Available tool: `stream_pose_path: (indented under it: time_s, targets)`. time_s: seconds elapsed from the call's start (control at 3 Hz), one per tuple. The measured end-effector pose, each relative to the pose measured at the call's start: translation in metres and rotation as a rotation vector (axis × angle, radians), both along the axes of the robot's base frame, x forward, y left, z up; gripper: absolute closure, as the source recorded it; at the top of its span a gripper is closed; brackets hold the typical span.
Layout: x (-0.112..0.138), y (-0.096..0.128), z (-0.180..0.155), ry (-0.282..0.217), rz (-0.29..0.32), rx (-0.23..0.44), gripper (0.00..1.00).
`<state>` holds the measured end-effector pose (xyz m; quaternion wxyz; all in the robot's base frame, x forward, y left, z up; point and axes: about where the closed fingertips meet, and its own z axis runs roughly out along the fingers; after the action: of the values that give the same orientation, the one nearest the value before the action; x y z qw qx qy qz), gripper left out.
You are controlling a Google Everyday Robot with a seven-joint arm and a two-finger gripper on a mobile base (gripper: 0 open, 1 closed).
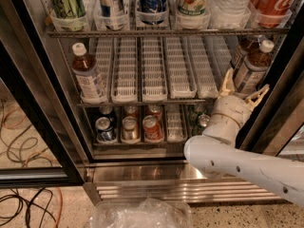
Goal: Pick blue plastic bottle from middle shelf of fridge
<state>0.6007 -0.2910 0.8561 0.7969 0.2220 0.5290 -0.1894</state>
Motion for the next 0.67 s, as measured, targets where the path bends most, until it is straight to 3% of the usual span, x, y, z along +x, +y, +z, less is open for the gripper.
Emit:
stream_pose_path:
  time_s: [0.33, 0.67]
  targets:
    - [0.0006, -0.0005, -0.0008, 0.003, -0.002, 0.0, 0.48]
    - [0.0016, -0.0005, -0.0028, 0.009, -0.002, -0.002, 0.43]
